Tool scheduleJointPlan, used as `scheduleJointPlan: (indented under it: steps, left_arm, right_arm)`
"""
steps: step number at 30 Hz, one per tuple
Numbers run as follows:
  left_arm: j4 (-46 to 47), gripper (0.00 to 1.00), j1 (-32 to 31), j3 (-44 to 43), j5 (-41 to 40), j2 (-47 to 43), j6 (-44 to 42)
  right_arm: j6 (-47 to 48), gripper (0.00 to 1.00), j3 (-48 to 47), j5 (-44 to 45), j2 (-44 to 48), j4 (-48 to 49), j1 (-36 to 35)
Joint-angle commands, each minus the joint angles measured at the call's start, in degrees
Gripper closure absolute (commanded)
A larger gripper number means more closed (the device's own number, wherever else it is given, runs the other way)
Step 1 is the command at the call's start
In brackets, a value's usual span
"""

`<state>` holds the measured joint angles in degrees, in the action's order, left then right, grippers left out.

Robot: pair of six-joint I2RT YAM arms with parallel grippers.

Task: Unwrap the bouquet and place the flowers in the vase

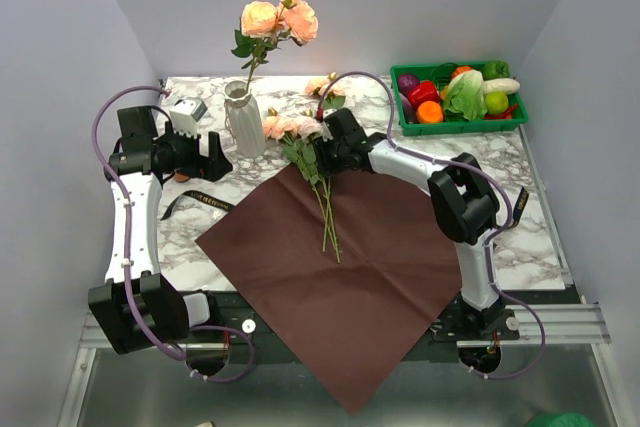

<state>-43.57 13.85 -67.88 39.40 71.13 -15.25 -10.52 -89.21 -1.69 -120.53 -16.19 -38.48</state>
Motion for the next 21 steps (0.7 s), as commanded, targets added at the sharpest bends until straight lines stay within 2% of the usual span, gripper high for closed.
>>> scheduleJointPlan:
  steps: [1, 5, 8, 13, 21]
  left_arm:
    - [-0.99, 0.02, -0.49, 0.20, -1.16, -0.91, -1.01]
    - [-0.90, 0.02, -0.57, 0.20, -1.43, -0.56, -1.10]
    - [-1.08, 0.02, -0.57, 0.46, -1.34, -0.64, -1.19]
    - [-1.60, 0.02, -0.66, 0.47, -2.22, -0.73, -1.63]
    - [-2.48, 0.02, -0.66, -0.24, -2.83, -0.65, -2.60]
  right_arm:
    - [1.65, 0.43, -1.06, 3.36, -0.41, -1.74, -1.25]
    - [1.03, 0.42, 2.28, 4.85, 4.50, 0.27, -1.95]
    - [0.59, 0.43, 1.68, 5.65, 4.69, 0.81, -2.13]
    - [1.38, 0.48, -4.38, 5.56, -0.31, -1.65, -2.13]
    - [1.38, 0.54, -6.94, 5.91, -5.68, -3.50, -2.04]
